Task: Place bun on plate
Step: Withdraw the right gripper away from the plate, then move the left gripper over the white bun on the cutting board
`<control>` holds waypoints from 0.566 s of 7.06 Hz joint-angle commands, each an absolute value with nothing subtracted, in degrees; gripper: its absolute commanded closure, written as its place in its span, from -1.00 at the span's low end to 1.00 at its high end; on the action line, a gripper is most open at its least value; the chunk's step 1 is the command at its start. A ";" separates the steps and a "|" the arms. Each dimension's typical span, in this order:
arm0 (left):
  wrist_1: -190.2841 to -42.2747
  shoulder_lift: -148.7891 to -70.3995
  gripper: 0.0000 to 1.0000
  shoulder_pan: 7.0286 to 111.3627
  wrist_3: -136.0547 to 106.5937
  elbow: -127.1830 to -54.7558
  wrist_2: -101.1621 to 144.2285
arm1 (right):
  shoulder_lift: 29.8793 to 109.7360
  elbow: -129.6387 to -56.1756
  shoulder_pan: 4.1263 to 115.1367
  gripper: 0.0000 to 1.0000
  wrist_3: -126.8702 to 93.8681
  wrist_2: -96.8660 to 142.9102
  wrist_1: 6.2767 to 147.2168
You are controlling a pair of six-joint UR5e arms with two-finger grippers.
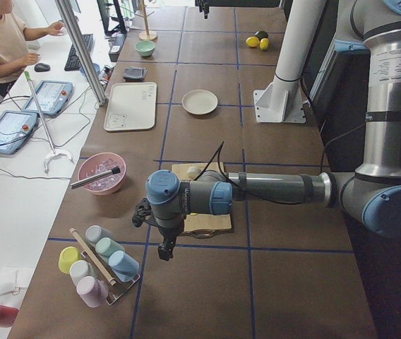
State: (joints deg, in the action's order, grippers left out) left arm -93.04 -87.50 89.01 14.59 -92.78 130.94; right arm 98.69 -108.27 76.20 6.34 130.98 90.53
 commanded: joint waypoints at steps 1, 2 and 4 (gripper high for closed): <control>-96.85 -88.85 -1.00 88.86 9.11 -92.90 131.39 | 101.94 -103.28 85.40 -1.00 13.71 132.27 90.53; -96.94 -88.94 -1.00 88.86 3.92 -92.64 135.92 | 102.91 -103.27 87.00 -1.00 13.71 132.28 90.53; -102.60 -89.21 -1.00 86.51 1.59 -95.60 137.99 | 103.89 -103.18 88.42 -1.00 12.75 133.41 90.53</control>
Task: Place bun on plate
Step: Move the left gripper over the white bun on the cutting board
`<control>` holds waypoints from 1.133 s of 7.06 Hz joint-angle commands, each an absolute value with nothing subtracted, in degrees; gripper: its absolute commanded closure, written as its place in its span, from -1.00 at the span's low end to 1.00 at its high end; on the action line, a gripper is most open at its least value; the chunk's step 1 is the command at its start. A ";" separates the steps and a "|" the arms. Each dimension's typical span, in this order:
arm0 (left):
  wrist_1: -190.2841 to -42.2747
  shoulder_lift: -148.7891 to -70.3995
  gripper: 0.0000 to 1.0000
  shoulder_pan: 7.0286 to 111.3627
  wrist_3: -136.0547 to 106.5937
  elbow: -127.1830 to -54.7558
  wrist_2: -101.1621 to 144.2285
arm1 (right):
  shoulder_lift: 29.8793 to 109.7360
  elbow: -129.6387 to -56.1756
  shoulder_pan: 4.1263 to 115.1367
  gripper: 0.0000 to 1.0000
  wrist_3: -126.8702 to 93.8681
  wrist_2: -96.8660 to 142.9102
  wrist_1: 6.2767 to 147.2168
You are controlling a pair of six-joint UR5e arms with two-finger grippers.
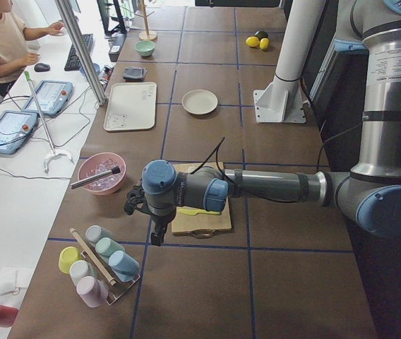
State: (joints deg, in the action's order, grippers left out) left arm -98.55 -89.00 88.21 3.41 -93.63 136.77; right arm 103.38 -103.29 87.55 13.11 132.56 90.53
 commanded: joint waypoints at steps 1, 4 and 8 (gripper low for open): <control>-104.92 -89.56 -1.00 79.09 -5.64 -96.06 137.90 | 103.80 -103.27 88.42 -1.00 12.66 134.20 90.61; -113.97 -92.45 -1.00 64.99 -32.38 -98.70 135.80 | 103.80 -103.45 88.33 -1.00 12.66 134.38 90.53; -114.17 -95.36 -1.00 51.52 -41.84 -98.70 124.37 | 103.80 -103.45 88.33 -1.00 12.74 134.38 90.53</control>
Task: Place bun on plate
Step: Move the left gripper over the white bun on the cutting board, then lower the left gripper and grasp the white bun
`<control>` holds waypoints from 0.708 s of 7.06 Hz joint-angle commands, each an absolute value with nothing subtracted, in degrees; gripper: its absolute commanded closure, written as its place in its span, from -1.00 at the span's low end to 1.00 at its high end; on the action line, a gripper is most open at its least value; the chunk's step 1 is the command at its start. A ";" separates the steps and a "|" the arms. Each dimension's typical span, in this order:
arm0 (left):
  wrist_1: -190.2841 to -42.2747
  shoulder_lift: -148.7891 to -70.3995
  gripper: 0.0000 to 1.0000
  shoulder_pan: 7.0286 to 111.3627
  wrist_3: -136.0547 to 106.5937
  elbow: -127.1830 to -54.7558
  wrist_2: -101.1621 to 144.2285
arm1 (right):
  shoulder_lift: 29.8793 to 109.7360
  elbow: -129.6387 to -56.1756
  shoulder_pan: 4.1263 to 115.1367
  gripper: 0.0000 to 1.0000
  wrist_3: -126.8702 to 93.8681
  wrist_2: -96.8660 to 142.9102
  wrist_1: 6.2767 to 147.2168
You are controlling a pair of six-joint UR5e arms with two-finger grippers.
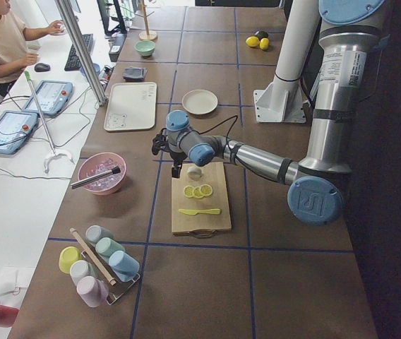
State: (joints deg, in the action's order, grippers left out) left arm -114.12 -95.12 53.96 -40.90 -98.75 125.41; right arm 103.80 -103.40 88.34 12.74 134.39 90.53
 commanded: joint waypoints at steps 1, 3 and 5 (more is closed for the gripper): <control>-114.17 -94.84 -1.00 50.46 -41.92 -98.70 124.37 | 103.80 -103.36 88.33 -1.00 12.74 134.38 90.53; -114.08 -93.17 -0.93 49.75 -41.66 -99.05 122.80 | 103.80 -103.36 88.42 -1.00 12.74 134.38 90.53; -113.99 -93.34 0.06 47.56 -42.19 -99.14 121.46 | 103.80 -103.27 88.33 -1.00 12.74 134.38 90.53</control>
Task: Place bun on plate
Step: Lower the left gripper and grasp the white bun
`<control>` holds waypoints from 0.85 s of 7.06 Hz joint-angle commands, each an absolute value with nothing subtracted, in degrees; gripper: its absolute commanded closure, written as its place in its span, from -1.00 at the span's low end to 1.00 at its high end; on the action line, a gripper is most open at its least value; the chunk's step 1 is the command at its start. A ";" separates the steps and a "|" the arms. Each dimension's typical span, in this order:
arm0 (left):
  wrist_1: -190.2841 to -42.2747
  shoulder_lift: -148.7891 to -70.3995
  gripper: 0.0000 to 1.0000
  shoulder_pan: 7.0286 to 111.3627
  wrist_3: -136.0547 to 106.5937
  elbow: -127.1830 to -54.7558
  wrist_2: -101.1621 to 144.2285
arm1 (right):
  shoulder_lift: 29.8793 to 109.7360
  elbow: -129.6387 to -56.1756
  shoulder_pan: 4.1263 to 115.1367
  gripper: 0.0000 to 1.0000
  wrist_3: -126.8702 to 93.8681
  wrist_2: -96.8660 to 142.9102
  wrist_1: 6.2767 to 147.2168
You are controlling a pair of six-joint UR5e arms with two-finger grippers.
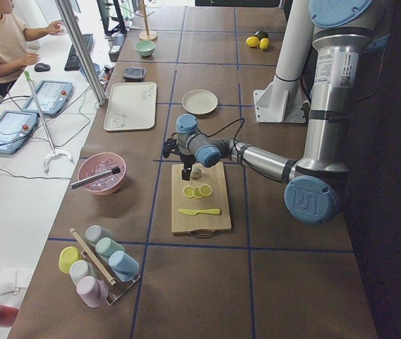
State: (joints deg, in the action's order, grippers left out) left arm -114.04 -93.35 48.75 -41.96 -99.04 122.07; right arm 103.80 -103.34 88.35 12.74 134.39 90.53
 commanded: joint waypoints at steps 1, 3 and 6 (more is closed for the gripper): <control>-113.99 -93.51 0.02 46.68 -42.88 -99.23 121.55 | 103.80 -103.27 88.42 -1.00 12.74 134.38 90.53; -113.99 -93.60 0.24 46.14 -43.33 -99.32 121.46 | 103.80 -103.18 88.33 -1.00 12.74 134.38 90.53; -112.34 -94.04 0.49 45.97 -46.29 -103.34 121.55 | 103.80 -103.36 88.42 -1.00 12.74 134.47 90.53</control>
State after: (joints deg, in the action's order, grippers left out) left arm -113.39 -93.55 46.10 -44.12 -101.39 121.47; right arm 103.80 -103.28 88.35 12.74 134.41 90.53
